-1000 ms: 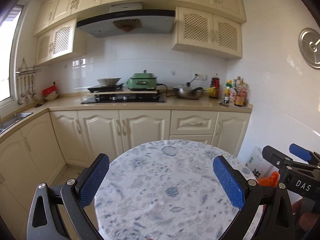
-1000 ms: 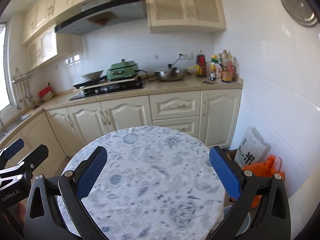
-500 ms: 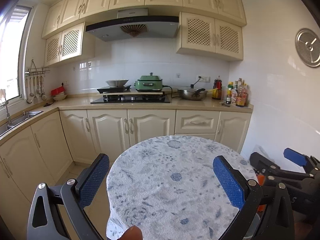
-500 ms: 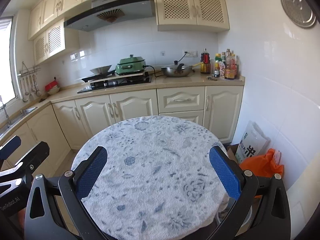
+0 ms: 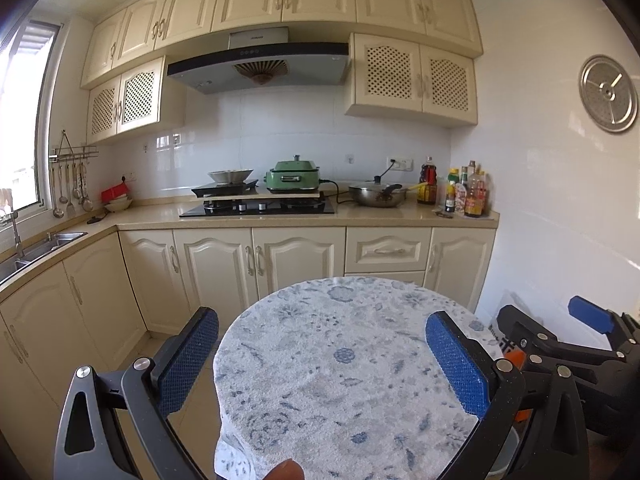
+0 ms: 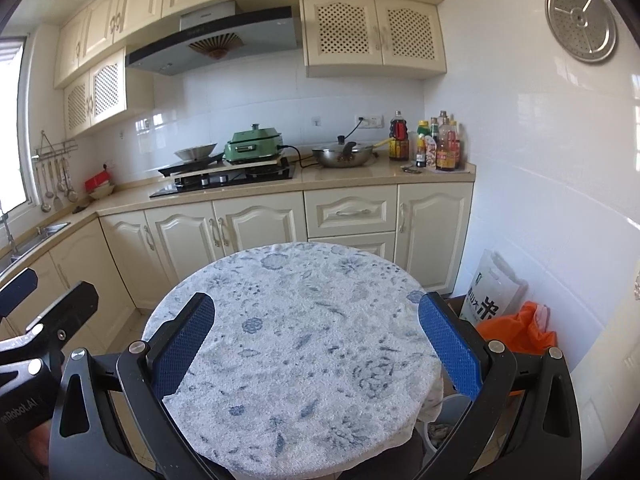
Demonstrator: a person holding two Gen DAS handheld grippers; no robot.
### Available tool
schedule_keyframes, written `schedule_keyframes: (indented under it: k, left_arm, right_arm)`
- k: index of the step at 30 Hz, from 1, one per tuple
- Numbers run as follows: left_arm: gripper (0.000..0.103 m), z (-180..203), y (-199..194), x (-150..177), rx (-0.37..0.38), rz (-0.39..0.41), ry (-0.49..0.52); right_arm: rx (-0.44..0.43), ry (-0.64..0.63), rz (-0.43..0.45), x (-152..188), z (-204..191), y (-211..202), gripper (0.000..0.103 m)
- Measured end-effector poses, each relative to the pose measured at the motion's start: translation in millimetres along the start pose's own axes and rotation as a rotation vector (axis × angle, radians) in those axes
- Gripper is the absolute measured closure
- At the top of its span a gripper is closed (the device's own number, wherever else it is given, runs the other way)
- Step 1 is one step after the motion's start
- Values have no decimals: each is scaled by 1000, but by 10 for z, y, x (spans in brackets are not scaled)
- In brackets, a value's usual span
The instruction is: Collect trash
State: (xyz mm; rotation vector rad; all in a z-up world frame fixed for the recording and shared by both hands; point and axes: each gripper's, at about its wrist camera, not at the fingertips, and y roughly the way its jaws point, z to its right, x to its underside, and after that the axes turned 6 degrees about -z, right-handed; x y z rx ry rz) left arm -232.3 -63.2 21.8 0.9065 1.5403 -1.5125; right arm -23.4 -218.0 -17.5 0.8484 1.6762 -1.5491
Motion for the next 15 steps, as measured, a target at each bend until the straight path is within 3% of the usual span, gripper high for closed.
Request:
schedule_keyframes:
  k: [15]
  left_arm:
    - [1,-9,100,45,24,6,-32]
  right_arm:
    - [13,-24,7,16,-55,-17,0]
